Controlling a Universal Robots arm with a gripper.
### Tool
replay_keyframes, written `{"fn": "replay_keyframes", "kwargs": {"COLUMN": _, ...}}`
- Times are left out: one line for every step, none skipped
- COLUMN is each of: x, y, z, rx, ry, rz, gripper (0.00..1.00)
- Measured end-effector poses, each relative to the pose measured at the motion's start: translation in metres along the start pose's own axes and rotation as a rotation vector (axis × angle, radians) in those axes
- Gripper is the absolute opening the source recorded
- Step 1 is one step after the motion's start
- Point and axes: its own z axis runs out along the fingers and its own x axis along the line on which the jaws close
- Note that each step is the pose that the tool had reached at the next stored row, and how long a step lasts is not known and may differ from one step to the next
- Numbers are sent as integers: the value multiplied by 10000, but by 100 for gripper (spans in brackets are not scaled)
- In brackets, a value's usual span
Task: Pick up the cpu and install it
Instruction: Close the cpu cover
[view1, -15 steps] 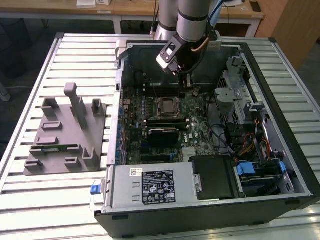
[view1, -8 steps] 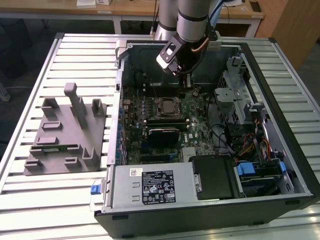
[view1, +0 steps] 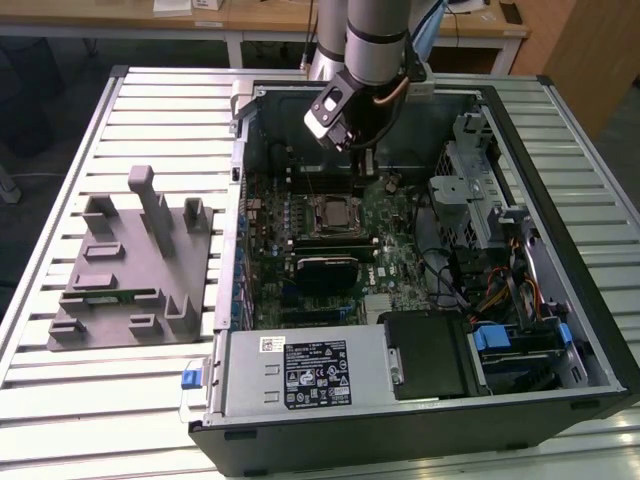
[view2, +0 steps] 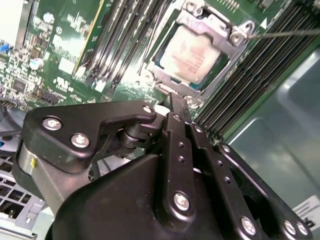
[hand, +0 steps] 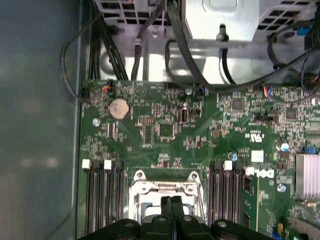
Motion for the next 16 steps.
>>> {"fn": "replay_keyframes", "kwargs": {"x": 0, "y": -18, "z": 4, "rx": 0, "ry": 0, "rz": 0, "gripper": 11}}
{"fn": "replay_keyframes", "kwargs": {"x": 1, "y": -35, "z": 9, "rx": 0, "ry": 0, "rz": 0, "gripper": 11}}
{"fn": "replay_keyframes", "kwargs": {"x": 1, "y": -52, "z": 15, "rx": 1, "ry": -1, "rz": 0, "gripper": 11}}
{"fn": "replay_keyframes", "kwargs": {"x": 1, "y": -63, "z": 24, "rx": 2, "ry": -1, "rz": 1, "gripper": 11}}
{"fn": "replay_keyframes", "kwargs": {"x": 1, "y": -71, "z": 33, "rx": 6, "ry": -1, "rz": 0, "gripper": 11}}
{"fn": "replay_keyframes", "kwargs": {"x": 1, "y": -78, "z": 41, "rx": 13, "ry": -2, "rz": 0, "gripper": 11}}
{"fn": "replay_keyframes", "kwargs": {"x": 1, "y": -85, "z": 50, "rx": 20, "ry": -3, "rz": -1, "gripper": 11}}
{"fn": "replay_keyframes", "kwargs": {"x": 2, "y": -93, "z": 58, "rx": 26, "ry": -3, "rz": -1, "gripper": 11}}
{"fn": "replay_keyframes", "kwargs": {"x": 2, "y": -102, "z": 66, "rx": 32, "ry": -3, "rz": -1, "gripper": 11}}
{"fn": "replay_keyframes", "kwargs": {"x": 2, "y": -112, "z": 74, "rx": 37, "ry": -2, "rz": 0, "gripper": 11}}
{"fn": "replay_keyframes", "kwargs": {"x": 2, "y": -124, "z": 82, "rx": 43, "ry": -3, "rz": -1, "gripper": 11}}
{"fn": "replay_keyframes", "kwargs": {"x": 3, "y": -137, "z": 90, "rx": 46, "ry": -2, "rz": -1, "gripper": 11}}
{"fn": "replay_keyframes", "kwargs": {"x": 3, "y": -151, "z": 96, "rx": 50, "ry": -2, "rz": -1, "gripper": 11}}
{"fn": "replay_keyframes", "kwargs": {"x": 3, "y": -166, "z": 103, "rx": 52, "ry": -3, "rz": -1, "gripper": 11}}
{"fn": "replay_keyframes", "kwargs": {"x": 3, "y": -181, "z": 109, "rx": 53, "ry": -3, "rz": -1, "gripper": 11}}
{"fn": "replay_keyframes", "kwargs": {"x": 4, "y": -195, "z": 114, "rx": 55, "ry": -3, "rz": -1, "gripper": 11}}
